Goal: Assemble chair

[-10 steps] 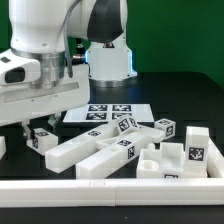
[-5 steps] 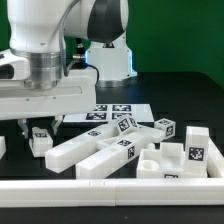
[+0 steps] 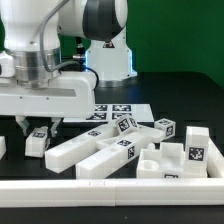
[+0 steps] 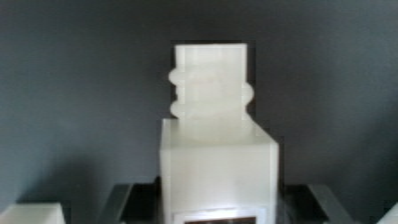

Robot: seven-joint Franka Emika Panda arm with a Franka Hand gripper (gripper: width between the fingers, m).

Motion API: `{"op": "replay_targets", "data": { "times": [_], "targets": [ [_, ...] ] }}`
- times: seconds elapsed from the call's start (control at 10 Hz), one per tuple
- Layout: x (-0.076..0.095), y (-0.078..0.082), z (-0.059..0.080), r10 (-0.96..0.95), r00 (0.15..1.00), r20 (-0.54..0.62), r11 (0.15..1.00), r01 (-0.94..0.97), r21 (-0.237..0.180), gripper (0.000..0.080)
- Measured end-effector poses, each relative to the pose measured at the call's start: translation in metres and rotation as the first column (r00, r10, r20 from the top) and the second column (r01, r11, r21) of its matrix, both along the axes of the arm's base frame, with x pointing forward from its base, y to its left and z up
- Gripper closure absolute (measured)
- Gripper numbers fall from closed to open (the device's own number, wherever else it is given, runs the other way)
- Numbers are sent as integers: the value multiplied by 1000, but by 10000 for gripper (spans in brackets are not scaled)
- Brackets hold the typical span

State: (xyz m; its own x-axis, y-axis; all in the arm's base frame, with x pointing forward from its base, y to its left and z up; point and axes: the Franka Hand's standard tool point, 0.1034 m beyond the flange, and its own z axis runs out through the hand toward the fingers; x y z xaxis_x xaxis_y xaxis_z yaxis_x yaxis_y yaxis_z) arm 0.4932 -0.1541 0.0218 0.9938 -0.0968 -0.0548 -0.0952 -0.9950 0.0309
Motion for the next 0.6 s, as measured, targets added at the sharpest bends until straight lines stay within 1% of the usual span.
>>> {"op": "replay_targets", "data": {
  "times": [0.1,0.6],
  "targets": [
    [-2,0,0,-1,1000,-2,1000,1,1,518],
    [-2,0,0,-2,1000,-1,1000,2,3,518]
  ]
}}
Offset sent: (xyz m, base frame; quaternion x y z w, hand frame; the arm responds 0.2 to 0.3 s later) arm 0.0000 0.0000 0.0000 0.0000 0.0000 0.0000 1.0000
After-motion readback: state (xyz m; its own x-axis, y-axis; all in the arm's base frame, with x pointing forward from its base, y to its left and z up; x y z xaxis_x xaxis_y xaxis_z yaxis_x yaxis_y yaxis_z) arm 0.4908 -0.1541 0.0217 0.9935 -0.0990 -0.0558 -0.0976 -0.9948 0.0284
